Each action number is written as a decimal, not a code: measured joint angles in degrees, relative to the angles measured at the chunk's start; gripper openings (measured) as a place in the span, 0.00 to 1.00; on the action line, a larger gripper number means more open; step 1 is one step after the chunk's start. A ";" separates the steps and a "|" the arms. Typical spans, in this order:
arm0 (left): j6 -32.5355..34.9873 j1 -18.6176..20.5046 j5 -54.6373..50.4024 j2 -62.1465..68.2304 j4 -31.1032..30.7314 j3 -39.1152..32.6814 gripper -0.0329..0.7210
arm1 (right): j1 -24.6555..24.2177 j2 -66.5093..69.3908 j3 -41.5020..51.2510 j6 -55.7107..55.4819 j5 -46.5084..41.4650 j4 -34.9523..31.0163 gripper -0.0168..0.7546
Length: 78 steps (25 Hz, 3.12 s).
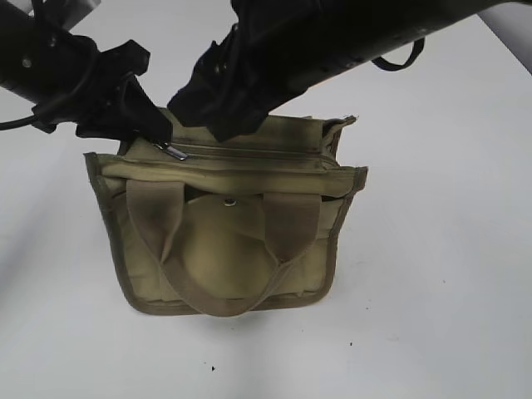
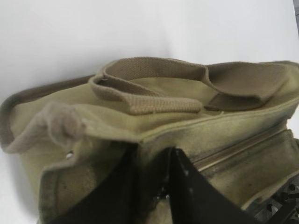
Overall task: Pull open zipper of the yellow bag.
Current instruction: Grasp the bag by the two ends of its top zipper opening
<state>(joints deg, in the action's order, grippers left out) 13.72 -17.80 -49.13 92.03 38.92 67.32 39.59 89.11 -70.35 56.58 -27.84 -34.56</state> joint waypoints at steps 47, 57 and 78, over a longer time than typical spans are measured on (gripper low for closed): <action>-0.21 -0.18 -4.03 -3.18 0.71 0.57 0.10 | 3.47 7.55 0.00 1.90 11.69 2.03 0.32; -0.21 -0.18 -4.09 -3.18 0.66 0.57 0.10 | 3.47 9.91 0.00 1.75 8.25 1.46 0.33; -0.21 -0.18 -4.18 -3.25 0.03 0.57 0.10 | 3.21 12.40 -0.29 1.68 8.34 2.59 0.12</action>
<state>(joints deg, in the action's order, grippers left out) 13.51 -17.98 -53.31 88.77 38.95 67.90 42.80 101.52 -70.64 58.26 -19.50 -31.97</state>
